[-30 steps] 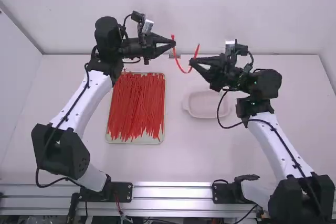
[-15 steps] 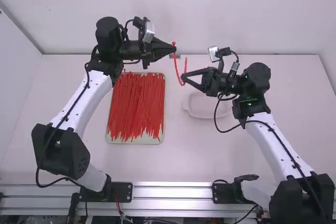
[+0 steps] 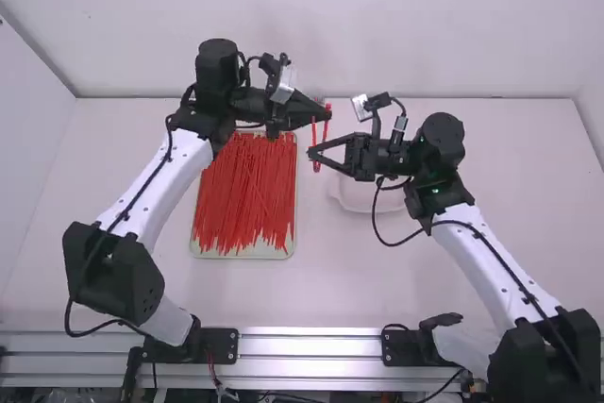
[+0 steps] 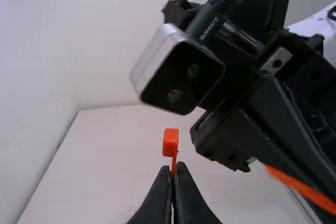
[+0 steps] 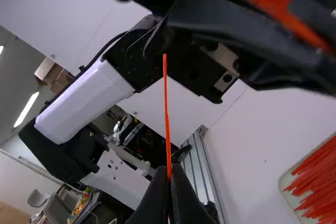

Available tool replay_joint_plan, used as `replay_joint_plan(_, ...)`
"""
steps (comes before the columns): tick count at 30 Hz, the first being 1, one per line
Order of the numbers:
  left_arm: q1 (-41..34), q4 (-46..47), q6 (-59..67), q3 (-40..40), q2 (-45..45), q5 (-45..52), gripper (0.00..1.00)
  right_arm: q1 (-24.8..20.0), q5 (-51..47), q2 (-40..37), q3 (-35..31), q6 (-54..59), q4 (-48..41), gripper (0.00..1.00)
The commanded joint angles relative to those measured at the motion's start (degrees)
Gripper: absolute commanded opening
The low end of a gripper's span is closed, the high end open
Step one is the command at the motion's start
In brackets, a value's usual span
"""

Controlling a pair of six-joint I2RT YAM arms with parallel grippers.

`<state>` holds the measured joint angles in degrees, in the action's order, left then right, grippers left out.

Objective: Fasten the cable tie

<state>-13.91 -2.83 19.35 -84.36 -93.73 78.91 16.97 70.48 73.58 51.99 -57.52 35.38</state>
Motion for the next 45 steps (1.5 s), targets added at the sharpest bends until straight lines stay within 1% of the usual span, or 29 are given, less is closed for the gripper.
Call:
replay_joint_plan(1, 0.81, -0.46, 2.14, 0.44, 0.13, 1.07, 0.02, -0.81, -0.22, -0.83, -0.33, -1.25, 0.17, 0.0)
replay_joint_plan(4, 1.95, -0.85, 2.12, 0.44, 0.13, 1.29, 0.02, -1.36, -0.2, -0.85, -0.33, -1.6, 0.2, 0.0)
replay_joint_plan(9, 2.67, -0.79, 2.1, 0.44, 0.13, 1.27, 0.02, -0.87, -0.5, -0.83, -0.33, -2.27, 0.2, 0.0)
replay_joint_plan(13, 2.32, -1.01, 2.47, 0.44, 0.13, 3.04, 0.02, -1.07, -1.55, -0.83, -0.33, -2.29, 0.17, 0.0)
replay_joint_plan(18, 1.92, -0.83, 6.16, 0.44, 0.13, 3.91, 0.02, -1.66, -1.53, -0.83, -0.33, -3.43, 0.2, 0.0)
replay_joint_plan(24, 1.9, -3.48, 5.62, 0.42, 0.13, 4.04, 0.02, -1.11, -2.97, -0.83, -0.33, -3.74, 0.17, 0.0)
replay_joint_plan(32, 1.66, -4.17, 6.12, 0.42, 0.13, 3.98, 0.02, -0.98, -4.46, -0.83, -0.31, -4.2, 0.17, 0.0)
replay_joint_plan(34, 1.03, -4.33, 6.16, 0.44, 0.13, 3.02, 0.02, -0.72, -5.01, -0.83, -0.31, -4.2, 0.2, 0.0)
replay_joint_plan(38, -0.48, -3.96, 5.99, 0.44, 0.13, -2.58, 0.02, -1.49, -5.18, -0.83, -0.31, -4.2, 0.17, 0.0)
replay_joint_plan(45, 0.15, -3.89, 6.03, 0.44, 0.13, -3.58, 0.02, -1.68, -4.92, -0.83, -0.31, -4.2, 0.2, 0.0)
